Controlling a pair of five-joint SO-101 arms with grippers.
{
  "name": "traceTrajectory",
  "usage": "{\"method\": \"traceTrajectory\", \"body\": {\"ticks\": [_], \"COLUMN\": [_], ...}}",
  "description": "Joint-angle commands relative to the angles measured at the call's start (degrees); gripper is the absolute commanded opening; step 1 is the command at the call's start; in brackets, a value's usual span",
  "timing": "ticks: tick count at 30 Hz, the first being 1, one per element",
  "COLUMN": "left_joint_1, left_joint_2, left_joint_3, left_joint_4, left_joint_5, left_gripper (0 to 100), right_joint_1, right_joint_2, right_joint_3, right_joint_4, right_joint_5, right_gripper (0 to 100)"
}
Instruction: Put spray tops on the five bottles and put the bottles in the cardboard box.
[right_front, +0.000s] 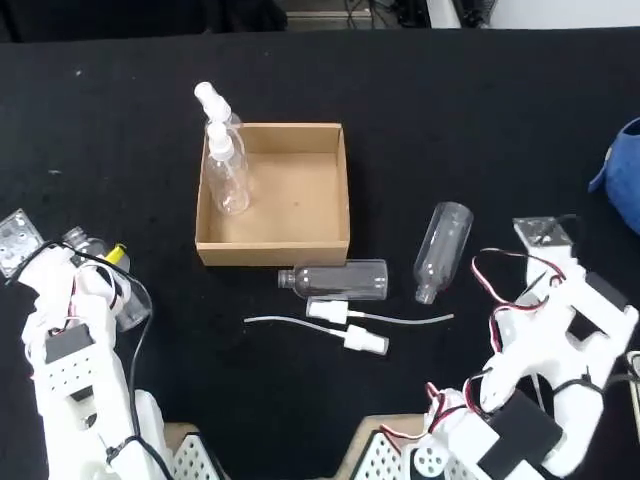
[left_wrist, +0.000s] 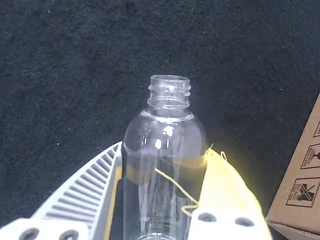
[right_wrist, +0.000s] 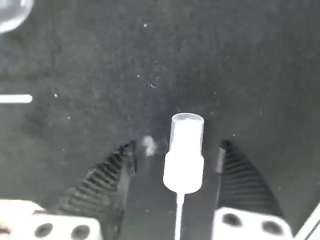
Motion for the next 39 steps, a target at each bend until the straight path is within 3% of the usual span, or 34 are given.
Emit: {"method": "traceTrajectory", "body": {"ticks": [1,6,20,25,29,33,39], "left_joint_1": [-0.8,-0.8,-2.2,-2.2,-2.1,-2.0,3.0], "left_joint_2": [-0.9,-0.9,-0.9,-0.9,-0.9,-0.9,-0.9], "left_joint_3": [-0.4,-0.4,-0.4,-0.4,-0.5,-0.9,-0.9], "left_joint_4": [-0.6,-0.6,-0.5,-0.5,-0.6,-1.1,-1.1], "left_joint_5": [0.2,0.2,0.2,0.2,0.2,0.2,0.1], "left_gripper": [3,3,3,3,3,3,3], "right_joint_1": [1.3,6.2,7.6,7.6,7.3,7.2,4.0], "right_joint_2": [-3.3,-3.3,-3.5,-3.7,-3.8,-3.8,-3.9], "right_joint_3": [-1.5,-1.4,5.5,7.4,5.1,-3.6,-18.9], "right_joint_4": [0.3,0.4,-2.4,-7.0,-6.7,-1.0,17.2], "right_joint_5": [8.3,14.0,13.5,13.5,13.5,8.6,2.5], "right_gripper": [19.8,20.2,19.2,1.0,0.8,1.0,1.0]}}
